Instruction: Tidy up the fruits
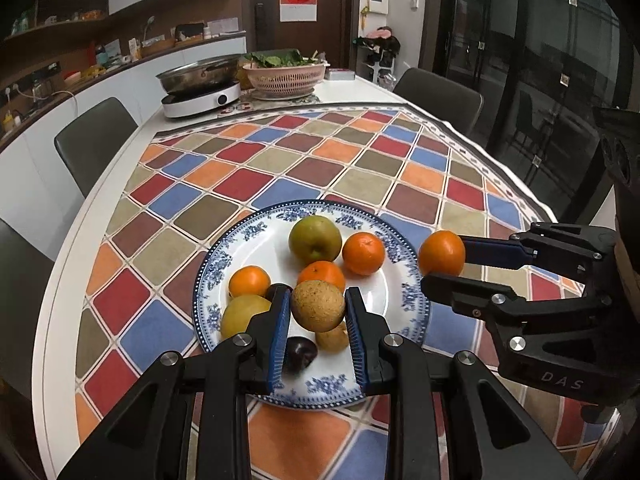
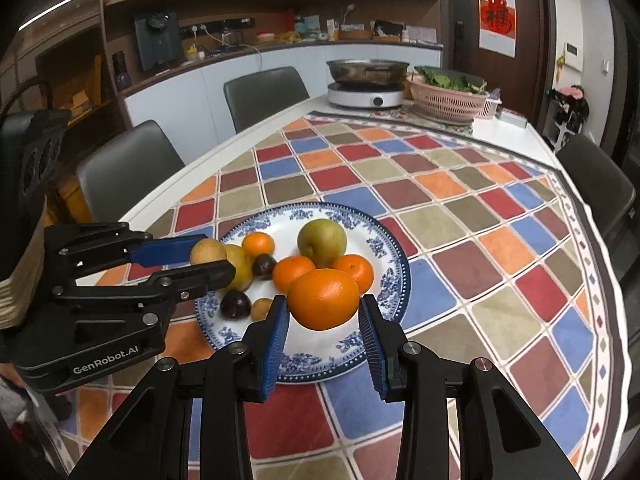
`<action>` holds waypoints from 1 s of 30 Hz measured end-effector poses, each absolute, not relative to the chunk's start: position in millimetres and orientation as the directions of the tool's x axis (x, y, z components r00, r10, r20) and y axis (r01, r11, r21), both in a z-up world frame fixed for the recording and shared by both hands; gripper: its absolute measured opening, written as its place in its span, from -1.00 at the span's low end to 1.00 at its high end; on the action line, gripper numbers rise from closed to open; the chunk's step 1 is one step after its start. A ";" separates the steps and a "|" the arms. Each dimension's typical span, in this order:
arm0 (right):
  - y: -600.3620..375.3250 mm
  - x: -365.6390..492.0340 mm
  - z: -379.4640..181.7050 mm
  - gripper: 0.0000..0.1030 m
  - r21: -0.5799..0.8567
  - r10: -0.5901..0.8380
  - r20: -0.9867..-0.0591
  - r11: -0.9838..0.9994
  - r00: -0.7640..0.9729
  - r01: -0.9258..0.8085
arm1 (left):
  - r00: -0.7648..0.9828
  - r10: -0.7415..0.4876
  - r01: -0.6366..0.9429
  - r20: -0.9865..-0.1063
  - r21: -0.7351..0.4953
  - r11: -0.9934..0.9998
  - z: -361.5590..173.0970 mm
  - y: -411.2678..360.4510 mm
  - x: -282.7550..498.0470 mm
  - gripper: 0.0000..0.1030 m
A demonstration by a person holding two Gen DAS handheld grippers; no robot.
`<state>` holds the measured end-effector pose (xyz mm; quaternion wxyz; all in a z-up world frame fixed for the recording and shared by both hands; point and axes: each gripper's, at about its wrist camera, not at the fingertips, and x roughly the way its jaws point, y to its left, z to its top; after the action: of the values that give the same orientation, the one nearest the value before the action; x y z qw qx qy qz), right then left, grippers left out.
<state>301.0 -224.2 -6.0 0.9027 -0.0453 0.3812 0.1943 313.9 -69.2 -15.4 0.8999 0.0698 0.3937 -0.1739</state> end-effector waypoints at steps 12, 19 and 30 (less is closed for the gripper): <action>-225.7 332.0 -34.1 -0.25 0.157 0.353 -0.742 0.918 0.570 -0.365 | 0.608 -0.234 0.384 -0.758 0.023 0.923 -29.9 -72.2 333.0 -0.21; -229.6 319.1 -20.0 -0.08 0.111 0.303 -0.717 0.939 0.628 -0.326 | 0.642 -0.184 0.334 -0.745 0.055 0.941 -16.4 -65.7 316.2 -0.18; -241.7 251.0 15.5 -0.08 0.080 0.236 -0.659 0.966 0.714 -0.246 | 0.722 -0.184 0.245 -0.667 -0.002 0.970 18.9 -54.2 243.6 -0.03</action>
<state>251.0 -241.7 15.5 0.9258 -0.0068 0.3549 0.1301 243.6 -54.2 18.9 0.9270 0.0431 0.3543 -0.1156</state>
